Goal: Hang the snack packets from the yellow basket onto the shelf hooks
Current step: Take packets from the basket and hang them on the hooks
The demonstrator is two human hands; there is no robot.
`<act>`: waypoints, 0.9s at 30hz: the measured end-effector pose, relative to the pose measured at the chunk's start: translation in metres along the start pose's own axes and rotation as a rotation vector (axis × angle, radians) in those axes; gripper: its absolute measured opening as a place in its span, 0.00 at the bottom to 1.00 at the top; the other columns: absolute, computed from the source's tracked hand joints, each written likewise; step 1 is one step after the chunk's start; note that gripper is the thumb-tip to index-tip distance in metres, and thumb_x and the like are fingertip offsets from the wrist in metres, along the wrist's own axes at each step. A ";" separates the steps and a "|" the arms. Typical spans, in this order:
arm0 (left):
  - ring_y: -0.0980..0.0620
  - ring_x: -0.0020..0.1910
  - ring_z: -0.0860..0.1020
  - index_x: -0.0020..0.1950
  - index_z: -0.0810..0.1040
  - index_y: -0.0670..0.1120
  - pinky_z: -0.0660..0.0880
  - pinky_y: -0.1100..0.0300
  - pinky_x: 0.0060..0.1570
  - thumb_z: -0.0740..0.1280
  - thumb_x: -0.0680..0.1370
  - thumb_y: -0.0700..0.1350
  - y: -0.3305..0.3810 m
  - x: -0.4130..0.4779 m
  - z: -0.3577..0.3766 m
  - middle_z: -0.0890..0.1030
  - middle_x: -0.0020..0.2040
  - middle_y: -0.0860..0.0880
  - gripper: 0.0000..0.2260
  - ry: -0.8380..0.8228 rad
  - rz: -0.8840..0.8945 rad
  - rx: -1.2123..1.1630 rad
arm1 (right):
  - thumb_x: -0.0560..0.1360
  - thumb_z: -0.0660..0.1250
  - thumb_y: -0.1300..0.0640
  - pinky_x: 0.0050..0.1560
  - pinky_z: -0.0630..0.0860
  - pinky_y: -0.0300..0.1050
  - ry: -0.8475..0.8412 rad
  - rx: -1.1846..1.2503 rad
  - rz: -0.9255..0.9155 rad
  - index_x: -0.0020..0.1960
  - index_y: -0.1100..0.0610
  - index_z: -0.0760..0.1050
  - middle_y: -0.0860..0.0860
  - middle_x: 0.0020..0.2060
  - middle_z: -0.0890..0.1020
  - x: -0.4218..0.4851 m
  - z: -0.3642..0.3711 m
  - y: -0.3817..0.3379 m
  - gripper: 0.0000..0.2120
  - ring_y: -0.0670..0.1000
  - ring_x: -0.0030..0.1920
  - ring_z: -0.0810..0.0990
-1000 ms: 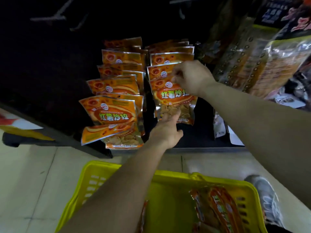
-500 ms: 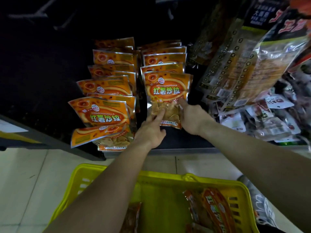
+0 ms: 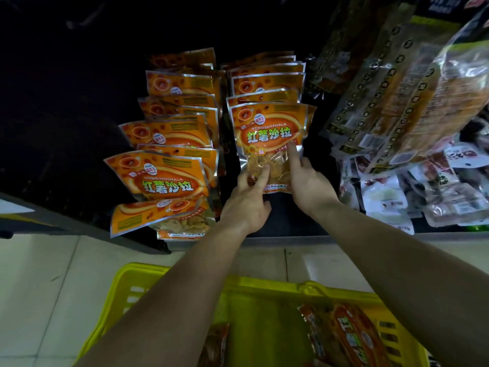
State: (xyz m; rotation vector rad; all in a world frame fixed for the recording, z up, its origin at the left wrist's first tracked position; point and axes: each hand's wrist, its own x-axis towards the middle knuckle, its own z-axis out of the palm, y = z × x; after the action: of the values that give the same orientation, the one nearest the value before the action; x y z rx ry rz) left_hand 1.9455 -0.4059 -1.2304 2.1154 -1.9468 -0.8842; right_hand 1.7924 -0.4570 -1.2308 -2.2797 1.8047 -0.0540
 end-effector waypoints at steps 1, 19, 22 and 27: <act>0.44 0.75 0.61 0.79 0.43 0.64 0.70 0.49 0.67 0.64 0.81 0.50 -0.001 -0.001 -0.002 0.47 0.80 0.51 0.36 0.000 0.002 0.007 | 0.76 0.64 0.69 0.38 0.79 0.56 -0.005 -0.010 -0.003 0.79 0.48 0.35 0.64 0.70 0.68 -0.001 -0.001 0.000 0.48 0.64 0.46 0.82; 0.47 0.56 0.79 0.64 0.78 0.49 0.74 0.58 0.57 0.68 0.79 0.47 -0.006 -0.203 -0.071 0.80 0.61 0.46 0.14 0.028 -0.017 -0.104 | 0.80 0.63 0.50 0.46 0.76 0.52 -0.056 0.155 -0.016 0.72 0.54 0.64 0.57 0.62 0.75 -0.154 -0.130 -0.041 0.23 0.62 0.56 0.78; 0.47 0.55 0.80 0.59 0.81 0.46 0.74 0.57 0.56 0.68 0.79 0.44 -0.032 -0.246 -0.069 0.83 0.57 0.45 0.10 0.024 -0.060 -0.077 | 0.80 0.61 0.53 0.41 0.77 0.51 0.048 0.191 -0.154 0.68 0.53 0.69 0.55 0.56 0.79 -0.193 -0.135 -0.057 0.17 0.61 0.50 0.80; 0.44 0.58 0.79 0.60 0.80 0.47 0.75 0.54 0.57 0.68 0.78 0.48 -0.084 -0.298 -0.049 0.82 0.58 0.44 0.12 -0.075 -0.196 0.016 | 0.77 0.63 0.52 0.50 0.78 0.52 -0.226 0.165 -0.282 0.55 0.50 0.76 0.53 0.52 0.82 -0.247 -0.079 -0.090 0.08 0.59 0.53 0.80</act>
State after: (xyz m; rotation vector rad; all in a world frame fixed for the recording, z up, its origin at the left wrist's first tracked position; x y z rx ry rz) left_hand 2.0443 -0.1254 -1.1330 2.3454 -1.8077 -0.9980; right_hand 1.8055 -0.2126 -1.1071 -2.2991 1.3120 0.0064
